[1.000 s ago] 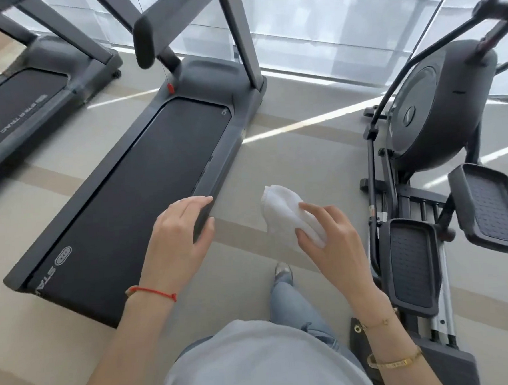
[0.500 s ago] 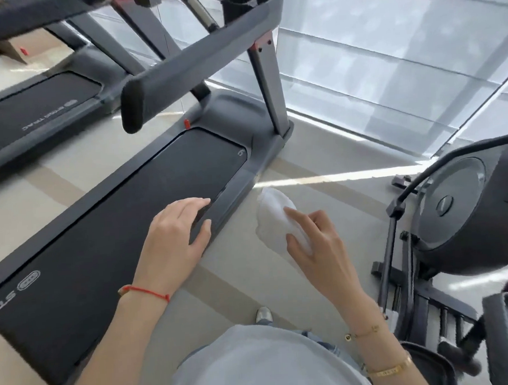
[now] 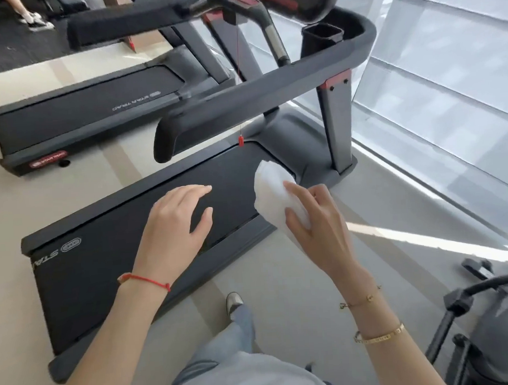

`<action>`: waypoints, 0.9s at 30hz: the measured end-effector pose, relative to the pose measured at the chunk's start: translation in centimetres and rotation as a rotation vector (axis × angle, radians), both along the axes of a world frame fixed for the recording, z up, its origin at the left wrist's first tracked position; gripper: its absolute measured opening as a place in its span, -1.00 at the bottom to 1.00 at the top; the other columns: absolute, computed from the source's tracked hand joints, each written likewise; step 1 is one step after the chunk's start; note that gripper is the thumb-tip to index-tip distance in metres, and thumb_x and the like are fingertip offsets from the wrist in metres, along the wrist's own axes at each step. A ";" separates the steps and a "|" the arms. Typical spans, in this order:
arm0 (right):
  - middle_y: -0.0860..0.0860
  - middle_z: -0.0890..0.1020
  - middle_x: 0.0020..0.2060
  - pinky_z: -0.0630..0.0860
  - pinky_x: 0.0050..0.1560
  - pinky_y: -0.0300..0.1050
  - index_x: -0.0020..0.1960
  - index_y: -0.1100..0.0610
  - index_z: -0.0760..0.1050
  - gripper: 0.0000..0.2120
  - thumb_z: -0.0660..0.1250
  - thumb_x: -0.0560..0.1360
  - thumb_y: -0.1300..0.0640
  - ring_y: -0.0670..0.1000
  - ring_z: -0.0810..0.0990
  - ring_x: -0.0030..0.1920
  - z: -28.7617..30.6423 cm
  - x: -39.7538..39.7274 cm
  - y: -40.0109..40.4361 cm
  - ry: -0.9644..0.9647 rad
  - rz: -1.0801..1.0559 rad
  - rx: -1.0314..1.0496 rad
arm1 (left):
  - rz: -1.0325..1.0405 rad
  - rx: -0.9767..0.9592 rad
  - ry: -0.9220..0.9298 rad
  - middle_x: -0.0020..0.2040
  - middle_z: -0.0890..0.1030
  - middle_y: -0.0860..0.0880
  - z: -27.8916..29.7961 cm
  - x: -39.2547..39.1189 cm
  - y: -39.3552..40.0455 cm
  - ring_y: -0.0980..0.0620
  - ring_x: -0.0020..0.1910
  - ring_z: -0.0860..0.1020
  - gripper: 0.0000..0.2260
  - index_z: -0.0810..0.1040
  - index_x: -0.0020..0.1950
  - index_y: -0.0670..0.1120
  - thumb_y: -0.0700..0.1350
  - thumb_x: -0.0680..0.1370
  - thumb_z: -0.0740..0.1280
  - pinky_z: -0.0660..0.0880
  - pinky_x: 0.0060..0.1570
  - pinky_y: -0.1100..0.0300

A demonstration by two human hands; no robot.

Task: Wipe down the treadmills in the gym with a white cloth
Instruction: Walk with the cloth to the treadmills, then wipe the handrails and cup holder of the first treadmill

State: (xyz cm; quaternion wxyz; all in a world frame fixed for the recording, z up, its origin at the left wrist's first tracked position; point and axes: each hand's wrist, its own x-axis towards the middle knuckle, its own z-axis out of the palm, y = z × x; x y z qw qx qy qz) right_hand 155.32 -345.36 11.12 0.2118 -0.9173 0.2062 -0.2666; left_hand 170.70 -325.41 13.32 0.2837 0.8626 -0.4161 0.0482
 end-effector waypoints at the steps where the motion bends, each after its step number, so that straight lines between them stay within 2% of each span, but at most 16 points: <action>1: -0.01 0.38 -0.09 0.32 -0.12 -0.24 0.34 0.03 0.43 -0.64 0.29 0.55 0.11 -0.01 0.39 -0.16 0.0 0.9 -0.9 -0.002 0.010 -0.015 | 0.018 -0.005 -0.006 0.26 0.58 -0.01 0.0 0.5 -0.7 0.02 0.28 0.50 -0.70 0.54 0.31 -0.10 -0.15 0.58 0.33 0.39 0.36 0.03; 5: -0.02 0.36 -0.09 0.42 -0.18 -0.15 0.36 -0.01 0.41 -0.64 0.26 0.56 0.10 0.02 0.42 -0.15 0.1 4.6 -4.6 -0.013 0.040 -0.031 | 0.084 -0.010 -0.020 0.26 0.57 0.00 -0.3 2.7 -3.4 0.03 0.28 0.50 -0.70 0.54 0.31 -0.09 -0.15 0.57 0.34 0.36 0.36 0.10; 9: -0.02 0.36 -0.09 0.50 -0.12 -0.06 0.37 -0.01 0.38 -0.63 0.23 0.57 0.10 0.04 0.43 -0.13 0.3 8.5 -8.2 -0.033 0.097 -0.041 | 0.146 -0.021 -0.041 0.27 0.57 0.02 -0.2 5.4 -6.0 0.04 0.28 0.49 -0.70 0.53 0.31 -0.07 -0.14 0.58 0.33 0.32 0.36 0.13; 11: 0.00 0.37 -0.09 0.50 -0.09 -0.05 0.37 -0.01 0.38 -0.63 0.23 0.57 0.10 0.04 0.42 -0.13 0.3 10.7 -10.0 -0.037 0.115 -0.057 | 0.164 -0.027 -0.047 0.27 0.57 0.01 -0.1 7.0 -7.6 0.03 0.29 0.49 -0.71 0.53 0.31 -0.07 -0.14 0.58 0.32 0.34 0.36 0.10; 15: -0.03 0.35 -0.08 0.50 -0.10 -0.03 0.39 -0.04 0.35 -0.62 0.20 0.57 0.07 0.01 0.39 -0.11 1.0 15.0 -12.9 -0.037 0.155 -0.079 | 0.229 -0.051 -0.051 0.27 0.56 0.00 0.4 9.9 -10.3 0.02 0.30 0.48 -0.70 0.52 0.32 -0.09 -0.14 0.58 0.31 0.29 0.37 0.17; 18: -0.03 0.33 -0.09 0.50 -0.13 -0.03 0.39 -0.06 0.33 -0.61 0.19 0.57 0.05 0.02 0.38 -0.11 1.5 17.6 -14.9 -0.049 0.186 -0.113 | 0.245 -0.059 -0.064 0.27 0.56 -0.01 0.5 11.5 -11.9 0.01 0.30 0.48 -0.70 0.52 0.32 -0.10 -0.14 0.58 0.31 0.34 0.38 0.10; 23: 0.02 0.36 -0.08 0.47 -0.03 -0.01 0.38 0.01 0.38 -0.63 0.22 0.57 0.09 0.05 0.39 -0.10 3.1 21.4 -17.5 -0.060 0.238 -0.139 | 0.346 -0.053 -0.087 0.25 0.58 -0.05 1.0 13.5 -13.6 -0.04 0.26 0.51 -0.71 0.54 0.29 -0.13 -0.17 0.57 0.32 0.33 0.38 0.06; 27: 0.05 0.39 -0.08 0.47 -0.04 0.02 0.36 0.06 0.41 -0.63 0.24 0.56 0.11 0.07 0.39 -0.10 4.0 24.5 -18.8 -0.075 0.332 -0.175 | 0.442 -0.040 -0.090 0.25 0.58 -0.04 1.0 14.7 -14.5 -0.05 0.27 0.50 -0.72 0.54 0.29 -0.13 -0.16 0.59 0.31 0.31 0.38 0.04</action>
